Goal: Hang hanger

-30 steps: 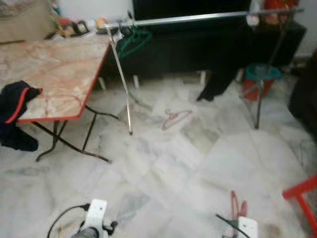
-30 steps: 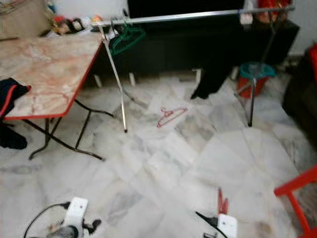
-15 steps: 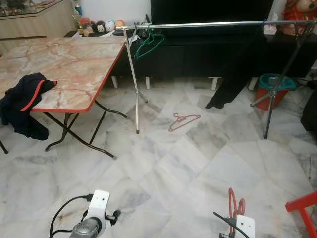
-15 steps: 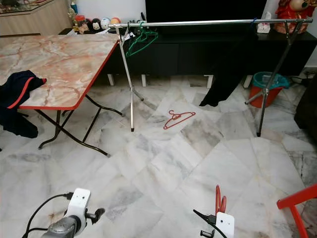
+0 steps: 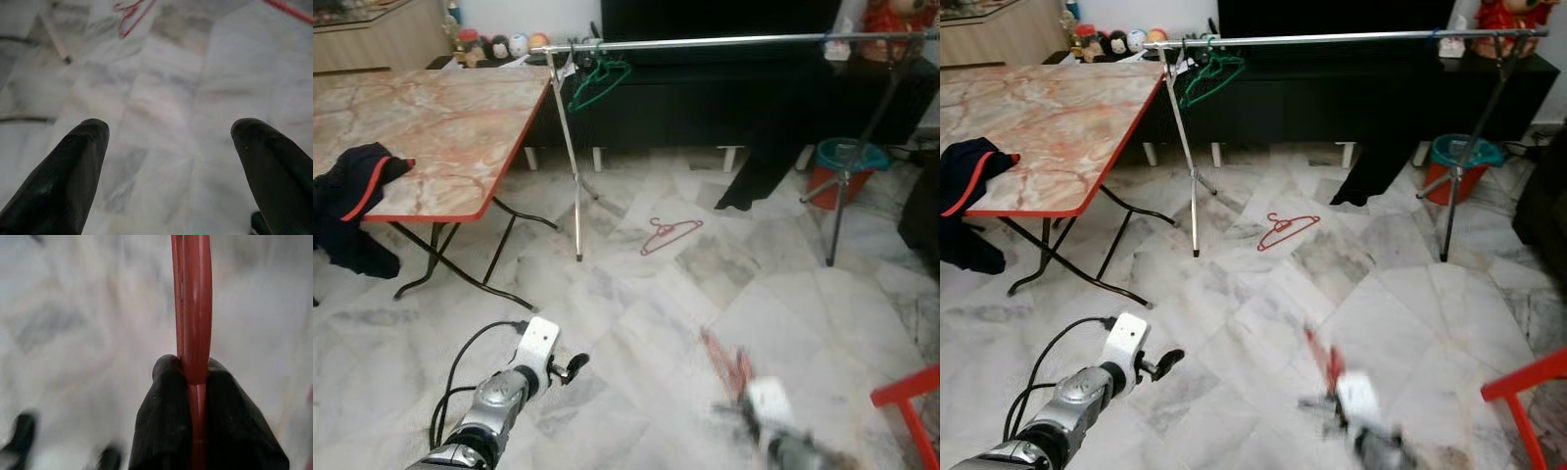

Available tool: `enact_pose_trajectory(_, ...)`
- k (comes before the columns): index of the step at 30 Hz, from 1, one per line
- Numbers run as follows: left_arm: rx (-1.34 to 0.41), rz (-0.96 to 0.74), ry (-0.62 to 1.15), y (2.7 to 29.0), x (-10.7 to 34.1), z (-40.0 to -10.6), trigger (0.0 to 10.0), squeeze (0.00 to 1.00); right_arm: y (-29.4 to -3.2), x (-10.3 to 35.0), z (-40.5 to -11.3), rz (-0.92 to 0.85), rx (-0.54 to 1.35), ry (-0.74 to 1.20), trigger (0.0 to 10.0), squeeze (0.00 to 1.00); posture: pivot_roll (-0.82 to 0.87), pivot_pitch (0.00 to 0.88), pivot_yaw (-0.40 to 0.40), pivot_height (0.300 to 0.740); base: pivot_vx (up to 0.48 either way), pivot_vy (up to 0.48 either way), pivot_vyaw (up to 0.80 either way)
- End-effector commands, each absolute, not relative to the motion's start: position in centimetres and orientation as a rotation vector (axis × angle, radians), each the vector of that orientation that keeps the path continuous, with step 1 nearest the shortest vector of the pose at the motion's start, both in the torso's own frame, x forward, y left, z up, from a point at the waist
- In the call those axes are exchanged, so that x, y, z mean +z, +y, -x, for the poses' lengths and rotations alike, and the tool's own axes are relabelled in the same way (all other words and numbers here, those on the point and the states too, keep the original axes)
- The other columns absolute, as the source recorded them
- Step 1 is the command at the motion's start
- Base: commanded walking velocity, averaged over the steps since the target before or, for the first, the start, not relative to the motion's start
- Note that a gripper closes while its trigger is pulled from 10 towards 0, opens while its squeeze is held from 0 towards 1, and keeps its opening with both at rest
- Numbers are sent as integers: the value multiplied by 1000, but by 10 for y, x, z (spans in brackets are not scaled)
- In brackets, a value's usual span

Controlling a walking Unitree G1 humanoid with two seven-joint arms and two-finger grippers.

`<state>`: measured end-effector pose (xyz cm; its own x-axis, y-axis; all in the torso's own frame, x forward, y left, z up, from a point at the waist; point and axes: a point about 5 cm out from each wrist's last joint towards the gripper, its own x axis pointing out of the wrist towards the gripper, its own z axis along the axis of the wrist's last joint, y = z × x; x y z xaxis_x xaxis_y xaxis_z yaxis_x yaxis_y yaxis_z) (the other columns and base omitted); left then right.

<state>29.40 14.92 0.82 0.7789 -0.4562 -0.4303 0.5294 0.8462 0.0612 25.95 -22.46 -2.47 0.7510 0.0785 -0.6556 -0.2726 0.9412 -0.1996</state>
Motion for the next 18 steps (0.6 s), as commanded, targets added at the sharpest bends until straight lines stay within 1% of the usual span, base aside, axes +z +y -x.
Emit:
enact_pose_trajectory(1,-638,-244,379,147,17,-298,10000,0,-215,-33,-251,296,306,738,10000,0,-175,0,49,740,0,0,0)
enact_pose_trajectory(5,-753,-296,353,143,23,-298,10000,0,-213,-28,-254,355,440,743,10000,0,-174,0,49,740,0,0,0)
enact_pose_trajectory(7,-840,-326,330,141,30,-299,10000,0,-215,-23,-257,399,532,753,10000,0,-176,0,52,740,0,0,0)
enact_pose_trajectory(8,-921,-364,303,139,37,-299,10000,0,-216,-17,-260,406,629,748,10000,0,-177,0,52,740,0,0,0)
enact_pose_trajectory(12,-1008,-400,271,138,47,-300,10000,0,-216,-10,-261,403,756,741,10000,0,-182,0,52,740,0,0,0)
enact_pose_trajectory(18,-1215,-390,242,128,78,-301,10000,0,-219,10,-261,392,1007,695,10000,0,-182,0,44,740,0,0,0)
